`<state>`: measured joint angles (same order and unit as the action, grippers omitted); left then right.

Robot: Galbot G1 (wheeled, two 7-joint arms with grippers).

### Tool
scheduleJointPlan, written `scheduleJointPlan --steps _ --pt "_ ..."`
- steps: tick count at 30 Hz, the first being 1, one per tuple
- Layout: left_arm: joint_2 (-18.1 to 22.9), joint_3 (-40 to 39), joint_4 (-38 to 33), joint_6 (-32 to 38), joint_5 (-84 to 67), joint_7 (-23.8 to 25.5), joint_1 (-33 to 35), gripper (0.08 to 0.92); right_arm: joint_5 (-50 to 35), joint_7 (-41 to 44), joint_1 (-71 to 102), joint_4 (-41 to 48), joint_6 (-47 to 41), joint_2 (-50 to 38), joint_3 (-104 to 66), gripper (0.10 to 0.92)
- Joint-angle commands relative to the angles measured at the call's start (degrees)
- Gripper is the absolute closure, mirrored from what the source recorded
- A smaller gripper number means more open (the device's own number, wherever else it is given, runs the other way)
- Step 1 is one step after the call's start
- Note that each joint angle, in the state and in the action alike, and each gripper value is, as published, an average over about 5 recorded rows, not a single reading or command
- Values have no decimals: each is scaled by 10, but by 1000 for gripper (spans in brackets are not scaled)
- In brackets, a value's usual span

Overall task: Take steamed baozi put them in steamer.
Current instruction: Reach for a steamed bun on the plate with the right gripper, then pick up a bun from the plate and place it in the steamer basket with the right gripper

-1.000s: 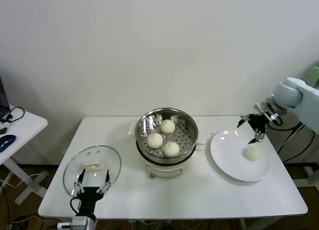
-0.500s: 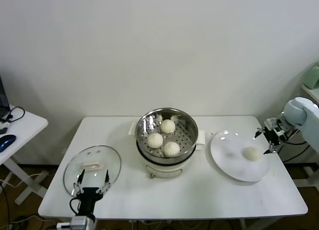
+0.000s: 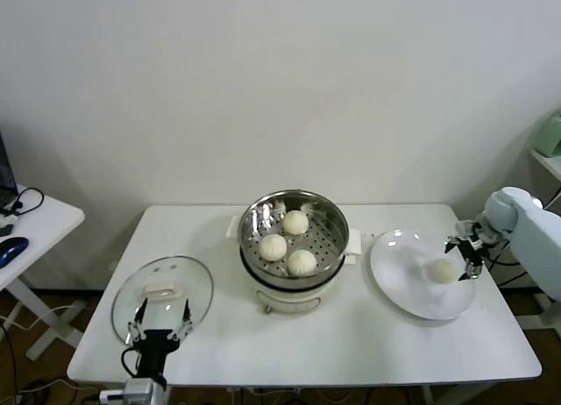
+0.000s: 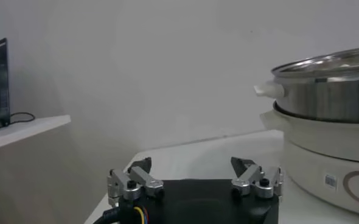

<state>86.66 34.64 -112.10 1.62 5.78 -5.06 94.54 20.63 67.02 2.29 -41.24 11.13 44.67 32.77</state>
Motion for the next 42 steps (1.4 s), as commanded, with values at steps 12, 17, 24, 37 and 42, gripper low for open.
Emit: scheduleJointPlan --steps 12,17,24,37,42 --pt "1 -2 6 -1 2 -1 -6 177 56 -6 19 83 5 63 -41 203" --pt "1 -3 5 0 2 -1 -5 177 56 -6 16 85 3 63 -45 203" --pt "3 -3 5 2 2 -1 -2 177 52 -4 14 86 1 62 -48 223" --pt "5 -3 2 3 2 -3 2 177 -1 -1 6 67 -15 46 -32 304" --pt "6 -3 1 5 2 -3 2 177 -114 2 -36 23 -49 18 46 307"
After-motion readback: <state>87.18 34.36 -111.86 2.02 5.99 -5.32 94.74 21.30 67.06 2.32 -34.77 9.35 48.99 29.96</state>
